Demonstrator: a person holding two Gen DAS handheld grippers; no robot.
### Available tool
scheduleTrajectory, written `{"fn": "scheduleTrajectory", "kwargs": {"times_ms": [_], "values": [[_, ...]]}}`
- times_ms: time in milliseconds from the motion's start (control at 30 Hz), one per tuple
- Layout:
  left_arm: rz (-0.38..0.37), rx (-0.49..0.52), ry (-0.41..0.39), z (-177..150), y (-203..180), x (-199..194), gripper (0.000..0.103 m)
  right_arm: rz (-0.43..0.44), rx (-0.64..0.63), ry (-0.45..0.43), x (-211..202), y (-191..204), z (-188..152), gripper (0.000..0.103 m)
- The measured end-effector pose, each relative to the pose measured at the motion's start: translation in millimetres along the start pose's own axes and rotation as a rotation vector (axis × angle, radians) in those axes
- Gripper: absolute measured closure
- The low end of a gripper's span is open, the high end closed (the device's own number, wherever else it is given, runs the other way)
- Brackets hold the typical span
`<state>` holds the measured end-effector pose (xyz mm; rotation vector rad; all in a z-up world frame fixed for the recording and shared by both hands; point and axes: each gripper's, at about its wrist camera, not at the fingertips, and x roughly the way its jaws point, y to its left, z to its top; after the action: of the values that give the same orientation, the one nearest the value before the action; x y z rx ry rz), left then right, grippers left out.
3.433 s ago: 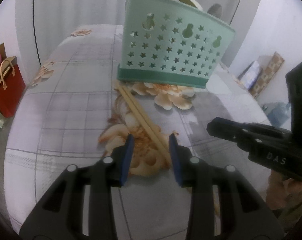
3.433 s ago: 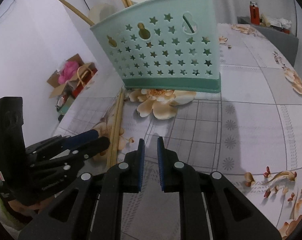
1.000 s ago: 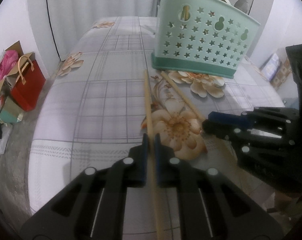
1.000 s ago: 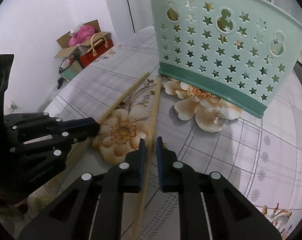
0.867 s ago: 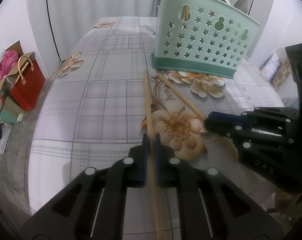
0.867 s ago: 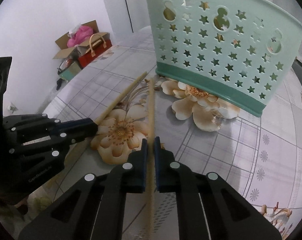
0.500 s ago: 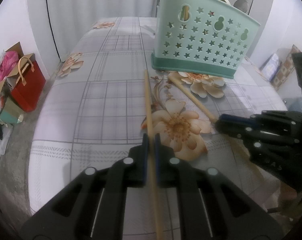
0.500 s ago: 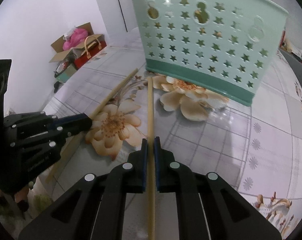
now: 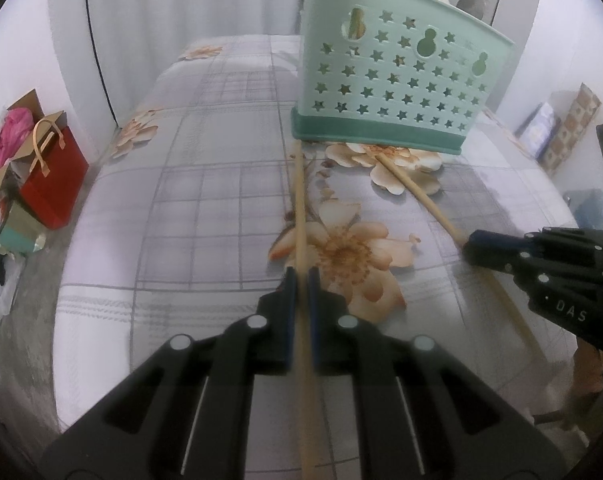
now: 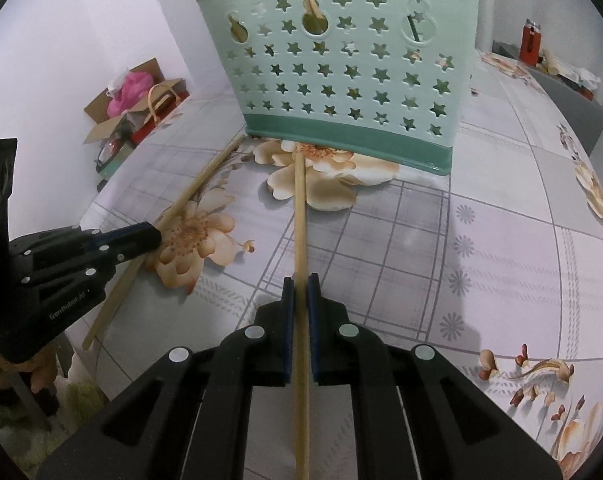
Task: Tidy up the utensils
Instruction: 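Pull both held chopsticks free of the pile toward the basket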
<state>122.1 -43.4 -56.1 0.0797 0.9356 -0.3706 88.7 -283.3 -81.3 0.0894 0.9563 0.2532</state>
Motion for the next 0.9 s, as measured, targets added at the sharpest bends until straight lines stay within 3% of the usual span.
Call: {"fn": "scheduleTrajectory", "kwargs": {"times_ms": [900], "values": [[-0.010, 0.025, 0.012, -4.6, -11.0, -1.7, 0.099, 0.019, 0.025, -0.009, 0.3, -2.1, -0.8, 0.096]]}}
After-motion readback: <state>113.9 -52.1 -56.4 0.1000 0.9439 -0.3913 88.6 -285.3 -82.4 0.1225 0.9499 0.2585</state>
